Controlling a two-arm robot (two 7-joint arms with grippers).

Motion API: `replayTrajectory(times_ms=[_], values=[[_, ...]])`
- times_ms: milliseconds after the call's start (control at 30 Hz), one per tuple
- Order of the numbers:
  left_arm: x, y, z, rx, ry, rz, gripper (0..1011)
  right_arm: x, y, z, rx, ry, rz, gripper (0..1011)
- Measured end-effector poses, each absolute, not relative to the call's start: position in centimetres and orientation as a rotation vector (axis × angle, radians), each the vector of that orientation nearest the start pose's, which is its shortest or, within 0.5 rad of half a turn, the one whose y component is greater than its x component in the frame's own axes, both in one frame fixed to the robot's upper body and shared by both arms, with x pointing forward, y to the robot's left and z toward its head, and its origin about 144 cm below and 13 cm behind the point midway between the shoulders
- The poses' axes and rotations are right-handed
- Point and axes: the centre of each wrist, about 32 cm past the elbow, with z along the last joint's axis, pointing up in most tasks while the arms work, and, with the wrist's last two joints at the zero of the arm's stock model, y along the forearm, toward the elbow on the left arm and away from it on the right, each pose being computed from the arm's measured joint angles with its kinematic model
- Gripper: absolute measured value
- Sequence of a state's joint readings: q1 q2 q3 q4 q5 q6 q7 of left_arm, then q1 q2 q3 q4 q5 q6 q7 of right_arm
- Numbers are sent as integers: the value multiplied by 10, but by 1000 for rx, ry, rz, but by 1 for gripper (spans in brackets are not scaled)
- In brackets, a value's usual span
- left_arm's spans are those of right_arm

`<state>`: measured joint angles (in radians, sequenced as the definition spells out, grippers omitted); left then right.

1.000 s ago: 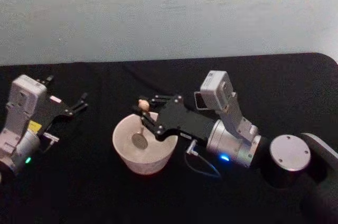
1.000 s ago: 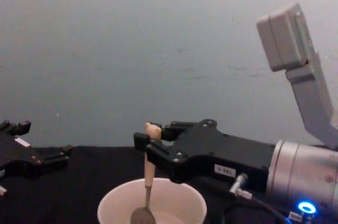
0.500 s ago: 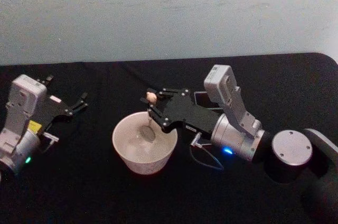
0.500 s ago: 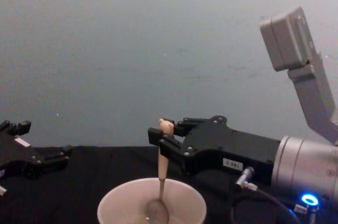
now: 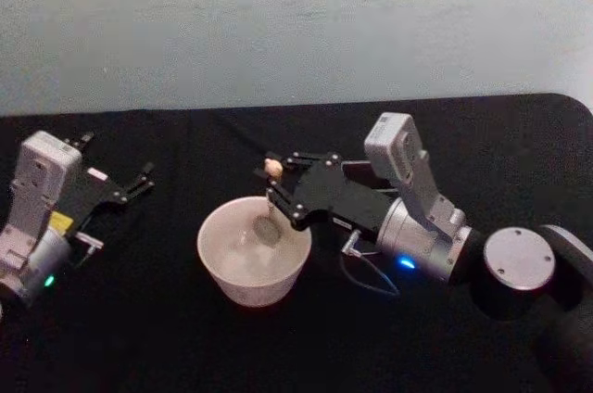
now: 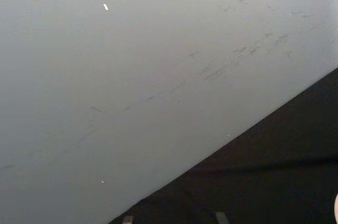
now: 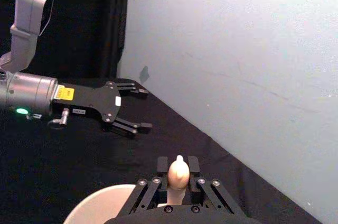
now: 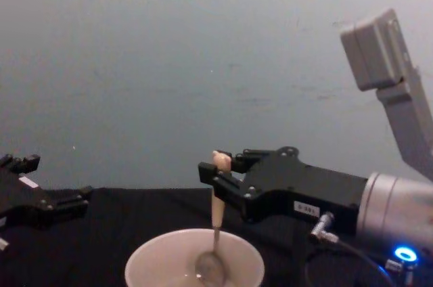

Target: Pick up the stirring spoon with one hand, stir inside the cup, then place it back in its original position.

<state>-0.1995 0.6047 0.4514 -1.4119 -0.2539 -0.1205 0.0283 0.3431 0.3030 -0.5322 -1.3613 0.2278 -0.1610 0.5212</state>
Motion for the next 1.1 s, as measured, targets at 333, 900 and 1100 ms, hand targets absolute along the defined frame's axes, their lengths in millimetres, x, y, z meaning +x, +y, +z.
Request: replayTrajectory(times_ms=[333,900,1100], values=[[489,310,1140,304,-285,1248,1001,511,-195,1163,-73,-221,-593,214],[489,310,1140,304,-285,1248,1001,495,-177,1163,-46,-198,-495,214],[489,310,1140,304,-285,1248,1001,504,-166,1163,-37,-202,-514,214]])
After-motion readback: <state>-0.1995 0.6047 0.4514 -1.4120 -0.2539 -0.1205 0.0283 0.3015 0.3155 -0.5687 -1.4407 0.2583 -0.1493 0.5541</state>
